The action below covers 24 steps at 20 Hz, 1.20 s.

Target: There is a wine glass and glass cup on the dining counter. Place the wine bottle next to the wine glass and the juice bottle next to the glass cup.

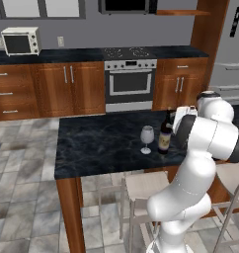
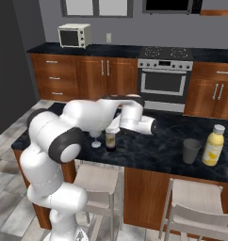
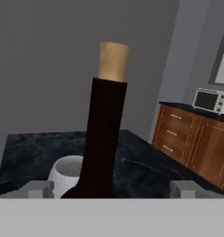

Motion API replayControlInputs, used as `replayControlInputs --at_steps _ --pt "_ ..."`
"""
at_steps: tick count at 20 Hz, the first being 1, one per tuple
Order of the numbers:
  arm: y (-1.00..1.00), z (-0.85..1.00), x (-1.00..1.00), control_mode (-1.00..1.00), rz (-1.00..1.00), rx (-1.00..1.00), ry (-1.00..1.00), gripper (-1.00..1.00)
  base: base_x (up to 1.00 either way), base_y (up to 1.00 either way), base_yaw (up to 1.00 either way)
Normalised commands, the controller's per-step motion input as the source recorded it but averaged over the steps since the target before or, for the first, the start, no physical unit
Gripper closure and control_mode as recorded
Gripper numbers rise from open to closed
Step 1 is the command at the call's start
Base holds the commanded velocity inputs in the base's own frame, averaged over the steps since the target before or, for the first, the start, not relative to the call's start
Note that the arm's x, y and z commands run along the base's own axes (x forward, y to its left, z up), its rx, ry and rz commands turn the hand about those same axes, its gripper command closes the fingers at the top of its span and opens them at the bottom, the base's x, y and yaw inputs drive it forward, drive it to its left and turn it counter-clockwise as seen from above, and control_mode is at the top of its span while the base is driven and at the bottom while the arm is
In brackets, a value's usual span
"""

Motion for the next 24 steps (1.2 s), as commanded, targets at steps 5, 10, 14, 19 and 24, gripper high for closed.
replayControlInputs --at_steps 5,10,14,19,24 --pt "-0.18 0.02 -0.24 -1.00 -0.08 0.00 0.01 -1.00 0.00 0.00 0.00" --pt "-0.10 0.12 -0.24 -1.00 -0.14 0.00 0.10 -1.00 0.00 0.00 0.00" --pt "-0.04 0.20 -0.27 -1.00 -0.14 0.00 0.11 -1.00 0.00 0.00 0.00" --pt "0.00 0.30 -0.28 -1.00 -0.09 -0.04 0.20 -1.00 0.00 0.00 0.00" --pt "0.05 0.28 -0.35 -1.00 -0.12 -0.11 0.19 -1.00 0.00 0.00 0.00"
